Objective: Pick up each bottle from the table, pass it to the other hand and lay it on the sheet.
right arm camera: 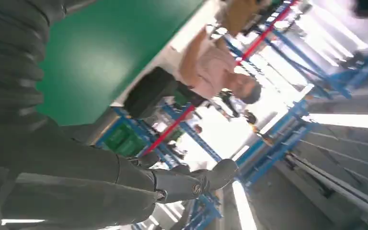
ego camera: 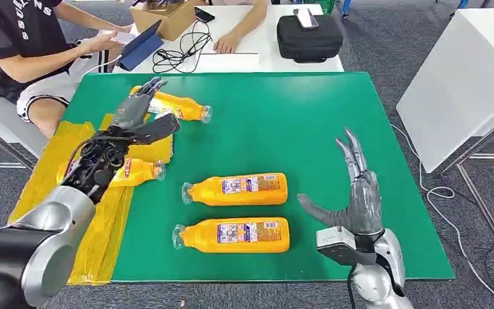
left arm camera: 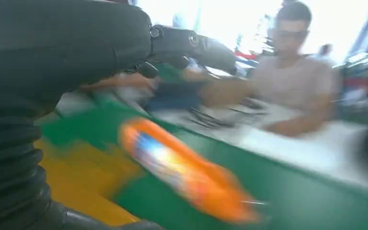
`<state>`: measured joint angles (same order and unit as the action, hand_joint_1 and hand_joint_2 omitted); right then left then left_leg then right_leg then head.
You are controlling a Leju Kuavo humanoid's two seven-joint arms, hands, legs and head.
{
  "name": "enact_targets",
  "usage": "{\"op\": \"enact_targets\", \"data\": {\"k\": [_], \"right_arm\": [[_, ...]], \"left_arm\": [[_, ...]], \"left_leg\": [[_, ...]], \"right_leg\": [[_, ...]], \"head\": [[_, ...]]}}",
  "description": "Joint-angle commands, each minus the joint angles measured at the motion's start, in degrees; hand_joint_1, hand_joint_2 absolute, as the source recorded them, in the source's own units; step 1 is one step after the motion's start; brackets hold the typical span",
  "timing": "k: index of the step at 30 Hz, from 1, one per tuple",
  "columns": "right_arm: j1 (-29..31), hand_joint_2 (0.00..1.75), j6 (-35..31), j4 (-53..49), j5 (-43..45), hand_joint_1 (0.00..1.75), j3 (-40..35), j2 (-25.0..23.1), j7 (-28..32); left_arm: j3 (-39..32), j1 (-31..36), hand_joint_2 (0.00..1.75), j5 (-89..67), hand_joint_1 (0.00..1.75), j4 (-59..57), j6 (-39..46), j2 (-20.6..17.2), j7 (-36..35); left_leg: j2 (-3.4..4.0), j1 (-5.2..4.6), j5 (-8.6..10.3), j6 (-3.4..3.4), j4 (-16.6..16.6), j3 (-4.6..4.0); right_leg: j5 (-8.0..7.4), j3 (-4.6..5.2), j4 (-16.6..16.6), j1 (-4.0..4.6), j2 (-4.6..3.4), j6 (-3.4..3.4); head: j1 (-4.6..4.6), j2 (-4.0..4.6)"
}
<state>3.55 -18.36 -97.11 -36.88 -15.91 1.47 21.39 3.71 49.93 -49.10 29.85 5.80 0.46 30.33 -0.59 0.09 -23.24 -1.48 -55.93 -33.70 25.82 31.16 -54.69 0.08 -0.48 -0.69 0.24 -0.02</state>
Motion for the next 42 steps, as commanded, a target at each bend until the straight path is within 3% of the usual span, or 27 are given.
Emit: {"op": "enact_targets", "data": {"k": [1,3,4,5,9,12,15,22,25,27,31,36,42], "right_arm": [[0.3,1.75,7.5,3.9,-18.4,0.00,-6.2,4.8,-11.9],[2.0,1.75,8.5,5.8,-19.5,0.00,-7.3,5.0,-12.7],[2.4,1.75,8.4,6.2,-19.5,0.00,-7.4,5.0,-12.6],[2.6,1.75,8.3,6.4,-19.4,0.00,-7.4,5.0,-12.7],[3.0,1.75,9.8,6.4,-20.0,0.00,-8.0,5.7,-13.5],[5.1,1.75,12.1,9.3,-20.7,0.00,-9.8,6.1,-13.6],[10.5,1.75,15.2,16.9,-22.3,0.00,-12.7,5.2,-14.5],[26.5,1.75,16.3,39.3,-22.0,0.00,-20.7,1.5,-12.6],[30.5,1.75,16.3,43.2,-21.4,0.00,-22.2,-0.8,-12.5],[30.6,1.75,16.3,43.1,-21.4,0.00,-22.3,-1.0,-12.5],[30.8,1.75,15.7,43.3,-21.4,0.00,-22.7,-1.0,-13.5],[33.7,1.75,9.1,47.2,-24.8,0.00,-21.1,-5.1,-20.5],[36.2,1.75,7.8,48.8,-24.3,0.00,-18.0,-6.6,-21.6]], "left_arm": [[1.3,-29.1,1.75,32.5,0.00,47.6,-15.0,3.2,7.2],[2.1,-32.8,1.75,35.1,0.00,53.9,-15.5,3.3,6.7],[2.3,-33.0,1.75,35.3,0.00,54.7,-15.6,3.2,6.1],[2.4,-32.4,1.75,35.6,0.00,54.3,-15.6,2.9,5.7],[1.9,-32.0,1.75,38.1,0.00,53.6,-16.5,3.0,7.7],[1.9,-37.5,1.75,40.1,0.00,60.7,-17.7,3.2,9.2],[2.5,-41.8,1.75,39.5,0.00,64.3,-17.7,4.2,9.7],[5.6,-44.1,1.75,37.1,0.00,65.0,-12.4,3.7,9.7],[5.1,-45.1,1.75,37.2,0.00,65.8,-12.3,3.9,9.7],[5.1,-45.2,1.75,37.2,0.00,65.8,-12.3,3.9,9.7],[4.5,-45.3,1.75,37.0,0.00,65.7,-12.5,4.5,9.7],[2.7,-46.3,1.75,36.0,0.00,65.9,-14.0,6.2,9.7],[3.0,-45.3,1.75,35.8,0.00,64.7,-14.3,6.3,9.6]], "left_leg": [[0.27,-0.04,-0.19,0.00,0.2,0.52],[0.38,-0.06,-0.20,-0.02,0.2,0.32],[0.63,0.01,-0.48,0.01,0.2,0.76],[0.43,0.01,-0.27,0.07,0.0,0.23],[0.21,0.08,-0.35,0.12,-0.1,0.27],[0.32,0.06,-0.32,0.10,0.0,0.29],[0.78,0.04,-0.43,0.09,0.1,0.51],[0.64,0.04,-0.27,0.10,0.1,0.38],[0.59,0.00,-0.21,0.10,0.1,0.24],[0.72,0.06,-0.33,0.14,0.0,0.45],[0.15,0.02,-0.18,0.09,0.0,0.27],[0.36,0.03,-0.28,0.10,0.0,0.32],[0.24,0.05,-0.24,0.12,0.0,0.27]], "right_leg": [[0.08,-0.50,0.3,-0.03,-0.19,-0.10],[0.02,-0.26,0.2,-0.07,-0.39,-0.07],[0.16,-0.71,0.3,0.00,-0.57,-0.13],[0.04,-0.16,0.1,-0.01,-0.46,-0.05],[0.16,-0.26,0.1,0.05,-0.21,-0.04],[0.08,-0.26,0.1,0.08,-0.34,-0.05],[0.04,-0.37,0.2,0.08,-0.79,-0.08],[-0.01,-0.26,0.1,0.08,-0.63,-0.05],[-0.02,-0.12,0.0,0.05,-0.60,-0.02],[0.04,-0.31,0.1,0.10,-0.67,-0.04],[0.06,-0.21,0.1,0.06,-0.23,-0.03],[0.07,-0.26,0.0,0.08,-0.38,-0.07],[0.08,-0.24,0.0,0.09,-0.24,-0.05]], "head": [[-0.04,0.00],[-0.02,0.00],[0.00,0.00],[-0.04,0.00],[-0.02,0.00],[-0.02,0.00],[0.00,0.00],[-0.04,0.00],[-0.02,0.00],[0.00,0.00],[-0.02,0.00],[0.00,0.00],[0.00,0.00]]}}
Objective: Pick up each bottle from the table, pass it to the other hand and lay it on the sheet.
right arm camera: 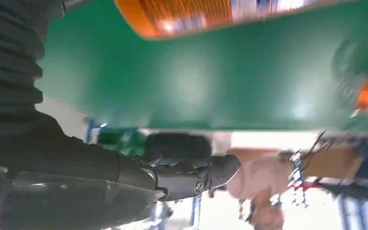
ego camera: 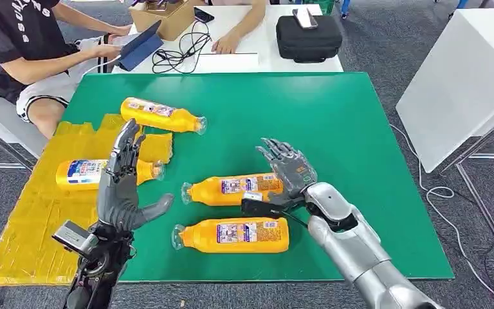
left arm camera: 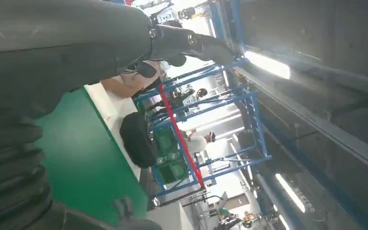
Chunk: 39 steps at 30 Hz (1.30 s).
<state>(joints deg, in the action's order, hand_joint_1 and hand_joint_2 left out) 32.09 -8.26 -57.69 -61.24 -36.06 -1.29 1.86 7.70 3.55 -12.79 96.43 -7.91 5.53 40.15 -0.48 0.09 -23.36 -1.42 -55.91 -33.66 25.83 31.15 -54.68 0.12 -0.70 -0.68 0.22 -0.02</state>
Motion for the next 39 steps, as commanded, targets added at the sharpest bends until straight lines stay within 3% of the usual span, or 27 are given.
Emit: {"op": "enact_targets", "data": {"k": [1,8,12,21,39], "right_arm": [[7.9,1.75,-1.8,9.9,0.4,0.00,2.4,-4.0,-2.0],[11.2,1.75,5.9,18.9,1.3,0.00,2.2,-7.3,-3.8],[11.8,1.75,6.7,22.4,0.8,0.00,2.1,-7.9,-5.2],[13.0,1.75,12.3,26.2,3.1,0.00,2.4,-7.9,-3.0],[15.1,1.75,16.2,32.1,4.7,0.00,1.0,-9.3,-2.1]], "left_arm": [[-1.0,1.3,1.75,-0.5,0.00,-2.1,-0.7,1.2,-0.3],[-1.3,1.5,1.75,-0.2,0.00,-1.5,-1.2,1.7,-0.5],[-0.9,1.4,1.75,-0.3,0.00,-1.7,-1.1,1.9,-0.6],[-0.8,2.3,1.75,0.1,0.00,-1.9,-1.0,1.9,-0.7],[-0.5,4.4,1.75,0.8,0.00,-4.2,-0.6,2.0,-0.9]], "left_leg": [[0.09,0.04,-0.10,0.05,0.0,0.19],[0.11,0.02,-0.09,0.04,0.0,0.25],[0.05,0.05,-0.11,0.05,0.0,0.28],[-0.04,0.08,-0.14,0.05,-0.1,0.34],[-0.05,-0.01,-0.02,0.03,0.0,0.22]], "right_leg": [[0.06,-0.20,0.0,0.04,0.00,-0.06],[0.07,-0.22,0.0,0.03,-0.03,-0.05],[0.09,-0.29,0.0,0.05,0.04,-0.06],[0.13,-0.41,0.1,0.09,0.16,-0.08],[0.06,-0.21,0.0,0.00,0.12,-0.05]], "head": [[0.00,0.00],[0.00,0.00],[0.00,0.00],[0.02,0.00],[0.00,0.00]]}}
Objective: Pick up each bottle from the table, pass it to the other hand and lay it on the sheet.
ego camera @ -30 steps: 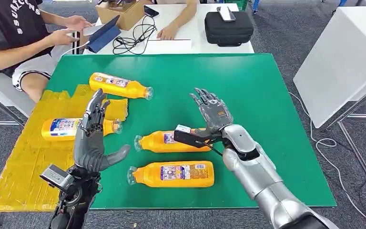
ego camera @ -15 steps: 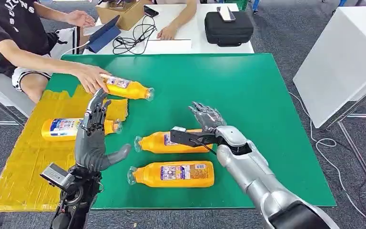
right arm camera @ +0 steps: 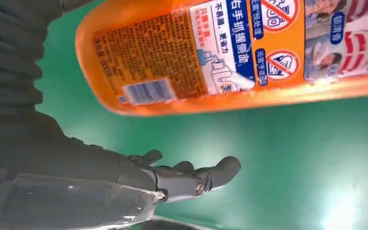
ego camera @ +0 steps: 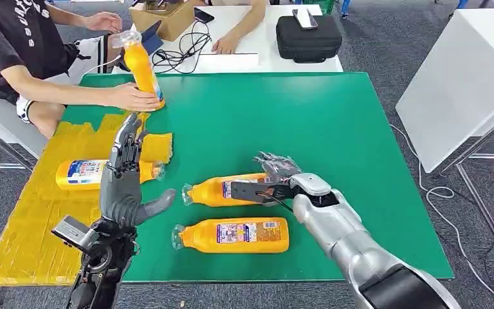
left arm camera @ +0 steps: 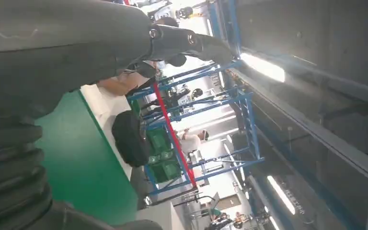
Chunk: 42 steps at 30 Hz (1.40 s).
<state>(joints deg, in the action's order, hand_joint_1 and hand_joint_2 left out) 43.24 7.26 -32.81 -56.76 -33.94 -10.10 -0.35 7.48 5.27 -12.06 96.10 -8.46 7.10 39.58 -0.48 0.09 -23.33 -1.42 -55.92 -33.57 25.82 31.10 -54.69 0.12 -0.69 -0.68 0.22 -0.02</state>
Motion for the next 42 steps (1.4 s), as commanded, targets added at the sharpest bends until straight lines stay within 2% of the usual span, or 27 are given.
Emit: {"op": "enact_targets", "data": {"k": [1,19,20,21,22,23,24,42], "right_arm": [[4.0,1.75,0.7,7.2,0.2,0.00,-1.1,-0.5,0.2],[3.7,1.75,1.3,10.0,-0.2,0.00,-2.6,-0.5,-0.5],[3.7,1.75,1.2,10.2,-0.5,0.10,-2.8,-0.5,-0.8],[3.7,1.75,1.2,10.5,-0.6,1.01,-3.0,-0.5,-1.0],[3.7,1.75,1.0,10.9,-0.9,1.43,-3.3,-0.5,-1.2],[3.7,1.75,0.9,11.3,-1.0,1.64,-3.5,-0.6,-1.4],[3.7,1.75,0.7,11.6,-1.2,1.75,-3.7,-0.6,-1.5],[2.7,1.75,-1.6,10.7,-2.3,1.75,-4.4,0.5,-2.0]], "left_arm": [[-0.3,2.7,1.75,0.1,0.00,-3.9,0.0,0.5,-0.3],[0.5,3.9,1.75,0.4,0.00,-3.8,-0.3,0.7,-1.5],[0.5,3.9,1.75,0.4,0.00,-3.8,-0.3,0.7,-1.5],[0.5,4.0,1.75,0.4,0.00,-4.0,-0.3,0.7,-1.5],[0.6,4.2,1.75,0.5,0.00,-4.2,-0.4,0.6,-1.5],[0.6,4.4,1.75,0.5,0.00,-4.4,-0.5,0.7,-1.5],[0.6,4.7,1.75,0.5,0.00,-4.6,-0.5,0.7,-1.5],[0.7,4.4,1.75,0.6,0.00,-4.8,-0.5,0.6,-1.5]], "left_leg": [[-0.07,0.02,-0.09,0.04,0.0,0.19],[-0.07,0.06,-0.13,0.07,0.0,0.27],[-0.08,0.07,-0.15,0.06,0.0,0.28],[-0.05,0.04,-0.09,0.05,0.0,0.19],[-0.04,0.11,-0.23,0.09,-0.1,0.41],[-0.05,0.02,-0.09,0.04,0.0,0.20],[-0.07,0.03,-0.09,0.05,0.0,0.22],[-0.10,0.04,-0.06,0.04,0.0,0.24]], "right_leg": [[0.10,-0.25,0.0,0.02,0.15,-0.06],[0.13,-0.35,0.1,0.06,0.18,-0.07],[0.14,-0.37,0.1,0.07,0.19,-0.07],[0.09,-0.24,0.1,0.03,0.14,-0.06],[0.19,-0.51,0.1,0.11,0.18,-0.09],[0.09,-0.24,0.1,0.02,0.14,-0.06],[0.10,-0.28,0.1,0.03,0.16,-0.06],[0.08,-0.30,0.1,0.04,0.20,-0.06]], "head": [[0.00,0.00],[0.00,0.00],[0.00,0.00],[0.00,0.00],[0.00,0.00],[0.02,0.00],[0.00,0.00],[0.00,0.00]]}}
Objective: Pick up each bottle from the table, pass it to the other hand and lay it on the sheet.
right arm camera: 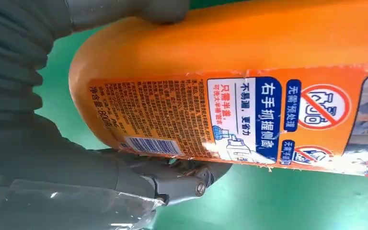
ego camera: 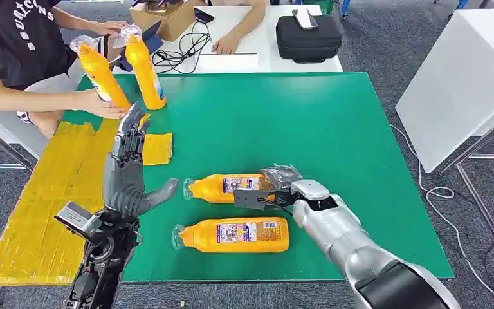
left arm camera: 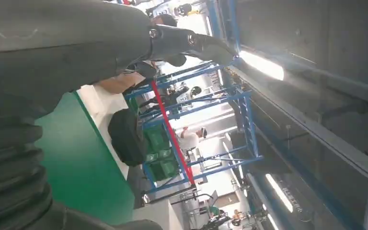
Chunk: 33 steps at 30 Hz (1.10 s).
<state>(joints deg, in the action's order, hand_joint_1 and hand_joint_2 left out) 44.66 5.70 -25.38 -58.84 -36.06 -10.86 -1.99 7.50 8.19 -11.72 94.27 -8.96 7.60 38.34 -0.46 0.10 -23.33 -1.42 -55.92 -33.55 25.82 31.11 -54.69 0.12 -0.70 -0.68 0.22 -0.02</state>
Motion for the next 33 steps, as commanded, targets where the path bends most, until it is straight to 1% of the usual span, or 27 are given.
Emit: {"op": "enact_targets", "data": {"k": [1,3,4,5,8,9,12,13,14,15,16,17,18,19,20,21,22,23,24,25,26,27,28,30,31,32,33], "right_arm": [[1.3,1.75,-0.1,3.3,-0.2,1.75,-2.2,1.3,-0.3],[1.3,1.75,-0.1,3.3,-0.2,1.75,-2.2,1.3,-0.3],[1.3,1.75,-0.1,3.3,-0.2,1.75,-2.2,1.3,-0.3],[1.3,1.75,-0.1,3.3,-0.2,1.75,-2.2,1.3,-0.3],[0.4,1.75,-3.8,1.7,-0.4,1.75,-1.5,1.6,-0.8],[0.0,1.75,-4.8,1.3,-0.1,1.75,-1.1,1.7,-0.6],[-2.9,1.75,-13.0,-3.9,1.7,1.75,2.2,2.6,0.4],[-4.4,1.75,-17.0,-6.9,2.5,1.75,3.9,3.0,0.9],[-6.1,1.75,-19.1,-10.4,3.3,1.75,5.3,3.4,1.9],[-8.2,1.75,-20.6,-14.5,5.3,1.75,7.3,3.5,3.2],[-11.7,1.75,-23.2,-21.9,7.1,1.75,9.9,3.8,4.2],[-15.1,1.75,-25.0,-28.6,9.3,1.75,12.2,3.7,5.7],[-16.5,1.75,-25.8,-31.6,10.8,1.75,13.2,3.6,6.9],[-19.4,1.75,-28.9,-37.2,13.6,1.75,14.9,3.4,9.5],[-21.3,1.75,-30.4,-40.8,17.0,1.75,16.0,3.4,12.6],[-22.6,1.75,-31.3,-43.1,20.0,1.75,16.8,3.4,14.9],[-24.7,1.75,-32.5,-46.3,23.8,1.75,17.8,3.6,17.8],[-25.7,1.75,-33.8,-47.4,25.4,1.75,18.5,3.3,19.3],[-26.9,1.75,-34.2,-48.5,29.8,1.75,19.5,2.5,22.2],[-27.2,1.75,-34.8,-48.6,30.6,1.75,19.7,2.3,22.8],[-28.3,1.75,-35.2,-49.4,34.0,1.75,20.6,1.5,25.0],[-29.5,1.75,-36.0,-50.6,36.8,1.75,21.5,0.9,26.7],[-30.0,1.75,-35.8,-51.3,38.1,1.75,21.9,0.9,27.2],[-31.2,1.75,-35.8,-52.8,41.2,1.75,23.1,0.5,28.5],[-32.2,1.75,-35.4,-53.7,42.8,1.75,23.6,0.6,29.1],[-32.6,1.75,-35.2,-54.0,43.7,1.75,23.9,0.5,29.3],[-32.8,1.75,-35.0,-54.1,44.4,1.75,24.1,0.4,29.6]], "left_arm": [[0.6,1.4,1.75,0.2,0.00,-2.9,0.0,0.1,-0.3],[0.6,1.4,1.75,0.2,0.00,-2.9,0.0,0.1,-0.3],[0.6,1.4,1.75,0.2,0.00,-2.9,0.0,0.1,-0.3],[0.6,1.4,1.75,0.2,0.00,-2.9,0.0,0.1,-0.3],[0.5,1.0,1.75,0.2,0.00,-2.4,0.1,0.0,-0.2],[0.5,0.8,1.75,0.1,0.00,-2.2,0.1,-0.1,-0.2],[0.3,-0.5,1.75,-0.4,0.00,-0.7,0.7,-0.3,0.0],[0.2,-1.1,1.75,-0.8,0.00,0.0,0.9,-0.3,0.1],[0.1,-2.1,1.75,-1.2,0.00,1.0,1.3,-0.3,0.2],[0.0,-2.8,1.75,-1.3,0.00,1.4,1.3,-0.3,0.2],[-0.2,-3.7,1.75,-1.6,0.00,1.9,1.6,-0.4,0.6],[-0.3,-4.6,1.75,-1.6,0.00,2.8,1.6,-0.5,0.8],[-0.3,-5.0,1.75,-1.4,0.00,3.3,1.4,-0.7,1.0],[-0.1,-5.7,1.75,-0.2,0.00,4.1,0.0,-1.2,0.3],[0.1,-5.7,1.75,0.3,0.00,4.3,-1.1,-1.6,-0.9],[0.7,-5.2,1.75,0.2,0.00,3.6,-2.5,-2.3,-3.8],[1.6,-3.8,1.75,-0.2,0.00,1.9,-4.1,-3.0,-8.2],[2.0,-2.9,1.75,-1.2,0.00,0.2,-3.9,-3.2,-11.5],[3.0,-1.5,1.75,-2.6,0.00,-1.7,-3.1,-3.5,-12.2],[3.5,-0.8,1.75,-2.6,0.00,-2.4,-3.2,-3.6,-12.1],[4.7,0.6,1.75,-2.4,0.00,-3.7,-3.3,-3.8,-12.3],[6.0,1.8,1.75,-2.0,0.00,-4.4,-3.3,-3.8,-12.4],[6.8,2.5,1.75,-1.6,0.00,-4.7,-3.5,-3.9,-12.6],[8.5,3.9,1.75,-0.9,0.00,-5.1,-4.0,-4.1,-13.1],[9.6,5.1,1.75,-0.2,0.00,-5.6,-4.4,-4.0,-13.9],[10.0,5.6,1.75,0.2,0.00,-5.7,-4.4,-4.0,-14.3],[10.2,5.9,1.75,0.4,0.00,-5.8,-4.4,-3.9,-14.5]], "left_leg": [[-0.11,0.01,-0.03,0.02,0.0,0.14],[-0.12,0.05,-0.08,0.04,0.0,0.24],[-0.09,0.00,-0.03,0.02,0.0,0.13],[-0.11,0.05,-0.09,0.04,0.0,0.24],[-0.12,0.08,-0.14,0.06,0.0,0.36],[-0.11,0.03,-0.05,0.03,0.1,0.19],[-0.11,0.04,-0.08,0.03,0.0,0.23],[-0.08,0.02,-0.04,0.02,0.1,0.14],[-0.07,0.04,-0.11,0.04,0.0,0.24],[-0.08,0.07,-0.17,0.05,0.0,0.33],[-0.07,0.03,-0.09,0.03,0.0,0.18],[-0.05,0.08,-0.19,0.05,0.0,0.28],[-0.01,0.05,-0.14,0.04,0.1,0.19],[-0.03,0.06,-0.22,0.06,0.0,0.29],[-0.06,0.04,-0.14,0.05,0.0,0.11],[-0.11,0.09,-0.23,0.08,0.0,0.24],[-0.17,0.03,-0.15,0.07,0.0,0.09],[-0.18,0.07,-0.23,0.09,0.0,0.20],[-0.36,0.05,-0.10,0.07,0.0,0.02],[-0.43,0.06,-0.13,0.08,0.0,0.11],[-0.38,0.03,-0.08,0.07,0.0,0.04],[-0.38,0.09,-0.13,0.08,0.0,0.13],[-0.34,0.01,-0.05,0.06,0.0,-0.04],[-0.42,0.09,-0.12,0.08,0.0,0.09],[-0.41,0.01,-0.05,0.05,0.0,-0.02],[-0.42,0.05,-0.09,0.07,0.0,0.04],[-0.31,0.01,-0.03,0.04,0.0,-0.06]], "right_leg": [[0.05,-0.20,0.1,0.02,0.17,-0.05],[0.09,-0.33,0.1,0.06,0.21,-0.07],[0.05,-0.19,0.1,0.00,0.15,-0.05],[0.10,-0.33,0.1,0.05,0.20,-0.07],[0.14,-0.48,0.2,0.08,0.24,-0.09],[0.07,-0.27,0.1,0.03,0.18,-0.06],[0.09,-0.31,0.1,0.04,0.18,-0.06],[0.05,-0.20,0.1,0.01,0.13,-0.05],[0.10,-0.32,0.1,0.04,0.15,-0.06],[0.15,-0.44,0.2,0.07,0.18,-0.08],[0.09,-0.25,0.1,0.03,0.13,-0.05],[0.16,-0.38,0.1,0.08,0.14,-0.07],[0.11,-0.26,0.1,0.05,0.07,-0.05],[0.19,-0.38,0.1,0.06,0.11,-0.06],[0.12,-0.19,0.1,0.05,0.12,-0.04],[0.22,-0.36,0.1,0.09,0.20,-0.05],[0.17,-0.18,0.1,0.03,0.22,-0.03],[0.24,-0.32,0.1,0.07,0.26,-0.04],[0.18,-0.18,0.1,0.06,0.39,-0.02],[0.22,-0.28,0.1,0.06,0.47,-0.03],[0.16,-0.17,0.1,0.03,0.40,-0.02],[0.19,-0.32,0.1,0.10,0.44,-0.04],[0.13,-0.09,0.1,0.01,0.37,-0.02],[0.20,-0.28,0.1,0.09,0.49,-0.04],[0.15,-0.13,0.0,0.01,0.46,-0.02],[0.18,-0.22,0.1,0.05,0.49,-0.03],[0.09,-0.05,0.0,0.00,0.33,-0.01]], "head": [[0.00,0.00],[0.00,0.00],[0.00,0.00],[0.00,0.00],[0.00,0.00],[0.00,0.00],[0.00,0.00],[0.00,0.00],[0.00,0.00],[0.02,0.00],[0.02,0.00],[0.00,0.00],[0.02,0.00],[0.02,0.00],[-0.02,0.00],[0.00,0.00],[0.04,0.00],[0.00,0.00],[-0.02,0.00],[0.04,0.00],[0.00,0.00],[0.00,0.00],[0.02,0.00],[-0.02,0.00],[0.00,0.00],[0.00,0.00],[0.02,0.00]]}}
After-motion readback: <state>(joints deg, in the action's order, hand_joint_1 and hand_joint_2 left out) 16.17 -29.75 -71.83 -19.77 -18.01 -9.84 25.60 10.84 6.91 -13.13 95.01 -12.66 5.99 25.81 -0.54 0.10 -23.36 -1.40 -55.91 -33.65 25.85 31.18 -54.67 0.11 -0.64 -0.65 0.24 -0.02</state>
